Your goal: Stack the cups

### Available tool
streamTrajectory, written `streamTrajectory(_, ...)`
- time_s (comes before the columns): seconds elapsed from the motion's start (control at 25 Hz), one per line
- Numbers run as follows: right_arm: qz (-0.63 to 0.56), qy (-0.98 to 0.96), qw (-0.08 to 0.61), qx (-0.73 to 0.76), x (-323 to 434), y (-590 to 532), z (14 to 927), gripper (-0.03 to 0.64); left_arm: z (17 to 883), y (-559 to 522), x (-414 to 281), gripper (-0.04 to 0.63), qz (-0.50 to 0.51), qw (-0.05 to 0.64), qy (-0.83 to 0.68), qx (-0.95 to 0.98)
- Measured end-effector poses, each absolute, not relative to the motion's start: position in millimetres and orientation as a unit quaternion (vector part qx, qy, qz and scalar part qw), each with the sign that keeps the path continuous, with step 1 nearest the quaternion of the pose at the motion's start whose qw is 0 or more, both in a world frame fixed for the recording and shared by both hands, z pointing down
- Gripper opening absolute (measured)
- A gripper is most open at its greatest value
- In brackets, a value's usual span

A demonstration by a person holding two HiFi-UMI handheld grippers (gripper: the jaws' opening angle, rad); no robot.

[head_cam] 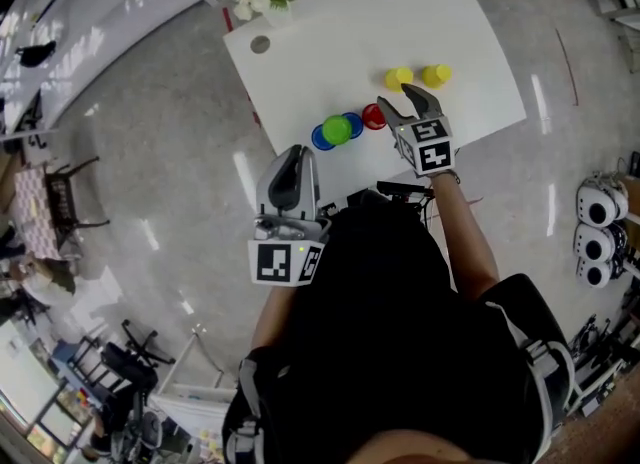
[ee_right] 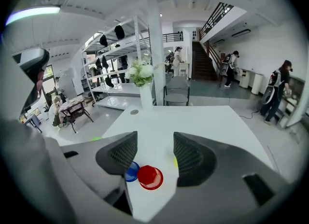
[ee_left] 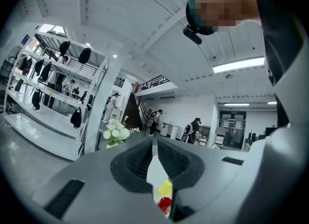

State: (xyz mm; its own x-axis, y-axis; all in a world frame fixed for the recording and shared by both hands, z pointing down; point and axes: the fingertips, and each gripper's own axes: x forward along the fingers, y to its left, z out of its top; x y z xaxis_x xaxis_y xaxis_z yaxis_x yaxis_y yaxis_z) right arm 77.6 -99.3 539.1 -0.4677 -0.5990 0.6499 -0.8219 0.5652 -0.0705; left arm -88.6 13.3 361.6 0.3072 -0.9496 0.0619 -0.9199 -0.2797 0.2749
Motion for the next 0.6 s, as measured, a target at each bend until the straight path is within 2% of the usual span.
streamTrajectory(0.6,0.253,-0.777,0.316,0.483,137.2,-142.6,599.8,0.25,368.5,-15.4,-71.8,0.05,-0.037,0.141,-0.563,0.813)
